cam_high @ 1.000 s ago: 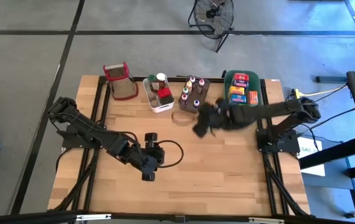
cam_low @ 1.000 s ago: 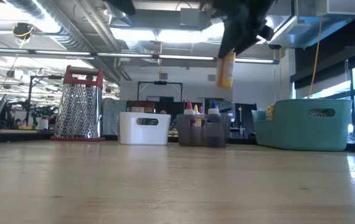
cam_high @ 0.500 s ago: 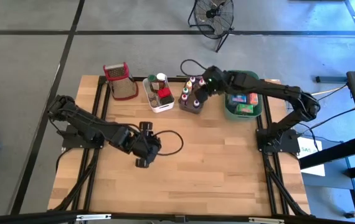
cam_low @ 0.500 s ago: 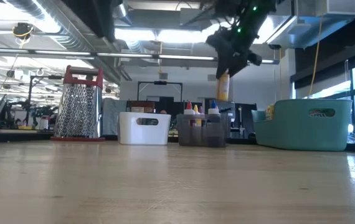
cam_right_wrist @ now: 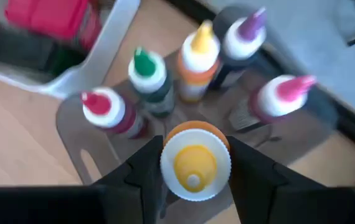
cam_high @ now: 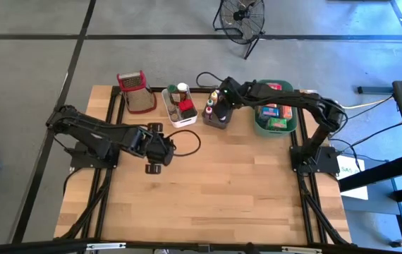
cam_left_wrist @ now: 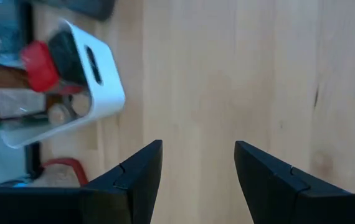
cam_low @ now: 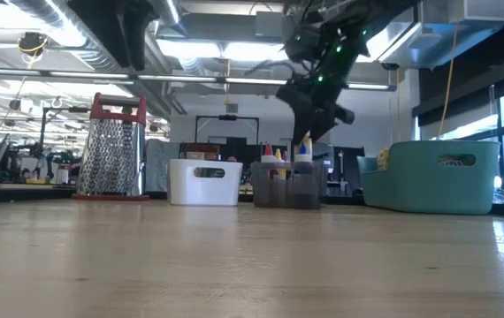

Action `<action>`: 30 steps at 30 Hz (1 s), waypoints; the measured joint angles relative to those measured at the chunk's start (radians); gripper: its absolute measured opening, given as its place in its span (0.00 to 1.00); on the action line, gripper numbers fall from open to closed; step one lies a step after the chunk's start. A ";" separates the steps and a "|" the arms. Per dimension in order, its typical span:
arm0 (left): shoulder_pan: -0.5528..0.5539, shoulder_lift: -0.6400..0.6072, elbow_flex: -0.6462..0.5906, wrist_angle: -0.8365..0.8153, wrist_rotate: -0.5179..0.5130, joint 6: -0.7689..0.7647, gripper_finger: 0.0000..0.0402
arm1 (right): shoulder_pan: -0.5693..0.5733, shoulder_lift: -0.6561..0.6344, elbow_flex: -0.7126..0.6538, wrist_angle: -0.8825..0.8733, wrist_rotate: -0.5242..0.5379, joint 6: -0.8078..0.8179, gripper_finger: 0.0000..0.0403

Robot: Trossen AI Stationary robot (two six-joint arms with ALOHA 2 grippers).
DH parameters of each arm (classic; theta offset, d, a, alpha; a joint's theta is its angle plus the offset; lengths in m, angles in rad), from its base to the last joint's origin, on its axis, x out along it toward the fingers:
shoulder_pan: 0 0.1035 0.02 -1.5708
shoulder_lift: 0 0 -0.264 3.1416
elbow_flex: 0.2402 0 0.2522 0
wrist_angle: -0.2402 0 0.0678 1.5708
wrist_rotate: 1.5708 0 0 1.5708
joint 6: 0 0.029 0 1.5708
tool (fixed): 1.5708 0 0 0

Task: Pick & Place Kitchen Items
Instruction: Put the yellow coloring bottle into the black transparent bin, then return to Home Position

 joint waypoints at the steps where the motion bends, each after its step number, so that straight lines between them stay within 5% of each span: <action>1: 0.012 -0.003 -0.008 -0.002 0.021 0.009 0.49 | -0.001 0.015 0.000 0.002 -0.013 -0.006 0.37; 16: 0.125 -0.037 -0.247 0.099 0.158 0.125 0.48 | -0.021 0.114 -0.001 0.066 -0.069 -0.028 0.40; 30: 0.169 -0.037 -0.269 0.176 0.198 0.191 0.48 | -0.033 0.115 -0.002 0.082 -0.120 -0.023 0.64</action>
